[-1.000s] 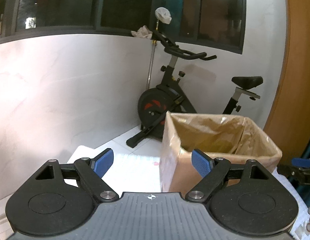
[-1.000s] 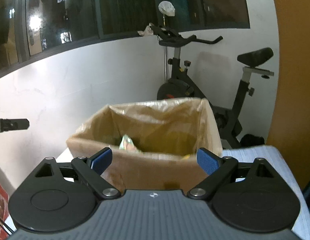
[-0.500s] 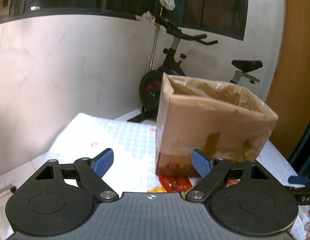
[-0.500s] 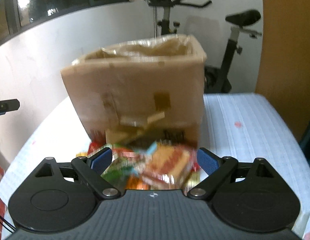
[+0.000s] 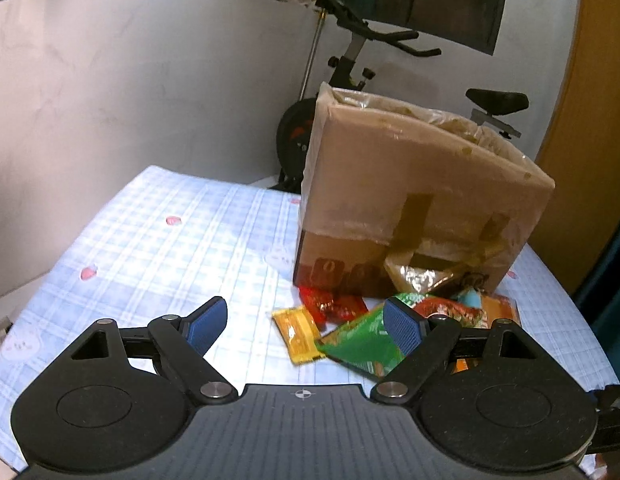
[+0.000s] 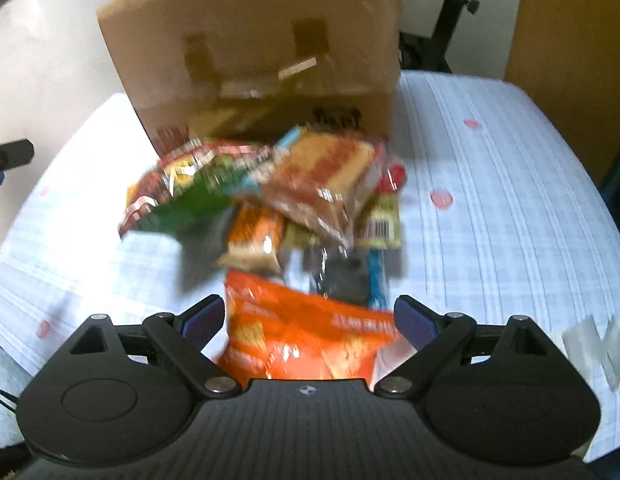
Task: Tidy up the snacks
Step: 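Move both tools back down toward the remaining snack pile, then grasp the orange chip bag with the right gripper while the left grasps the green-red corn snack bag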
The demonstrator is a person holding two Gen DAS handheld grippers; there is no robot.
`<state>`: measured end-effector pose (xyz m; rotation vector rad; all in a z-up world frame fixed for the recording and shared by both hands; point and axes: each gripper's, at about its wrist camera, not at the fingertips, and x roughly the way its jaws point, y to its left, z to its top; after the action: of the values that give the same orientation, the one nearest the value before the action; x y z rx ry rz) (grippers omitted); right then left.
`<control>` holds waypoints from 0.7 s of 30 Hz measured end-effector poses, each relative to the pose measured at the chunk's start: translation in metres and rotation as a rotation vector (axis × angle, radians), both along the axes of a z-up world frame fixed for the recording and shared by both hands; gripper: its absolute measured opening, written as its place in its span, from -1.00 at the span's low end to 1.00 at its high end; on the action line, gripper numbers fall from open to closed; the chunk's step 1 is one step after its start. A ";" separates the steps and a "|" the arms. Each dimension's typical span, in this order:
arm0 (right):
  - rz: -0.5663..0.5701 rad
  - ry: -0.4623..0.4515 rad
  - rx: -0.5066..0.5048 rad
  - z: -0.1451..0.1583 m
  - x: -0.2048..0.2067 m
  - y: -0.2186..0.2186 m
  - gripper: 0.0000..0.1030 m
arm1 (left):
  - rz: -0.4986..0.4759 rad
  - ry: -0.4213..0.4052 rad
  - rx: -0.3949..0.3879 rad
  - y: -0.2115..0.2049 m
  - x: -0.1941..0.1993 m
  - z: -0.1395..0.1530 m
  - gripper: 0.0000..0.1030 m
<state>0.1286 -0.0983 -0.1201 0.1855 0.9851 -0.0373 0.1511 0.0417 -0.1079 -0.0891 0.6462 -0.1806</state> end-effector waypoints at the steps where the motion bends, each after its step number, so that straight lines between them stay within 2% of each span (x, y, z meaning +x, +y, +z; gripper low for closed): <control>1: -0.003 0.007 0.010 -0.002 -0.001 0.000 0.84 | 0.001 0.006 -0.002 0.000 0.000 -0.002 0.69; 5: -0.002 0.026 0.028 -0.007 -0.002 0.001 0.92 | 0.003 0.026 -0.011 0.000 0.001 -0.008 0.69; 15: 0.055 0.070 0.057 -0.015 -0.002 0.009 0.96 | -0.010 0.072 -0.034 -0.005 -0.003 -0.022 0.69; 21: 0.106 0.063 0.024 -0.020 0.002 0.018 0.96 | -0.019 0.099 -0.044 -0.010 -0.004 -0.028 0.69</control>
<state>0.1301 -0.0802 -0.1402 0.1551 1.0571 0.0658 0.1470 0.0320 -0.1364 -0.1346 0.7416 -0.2101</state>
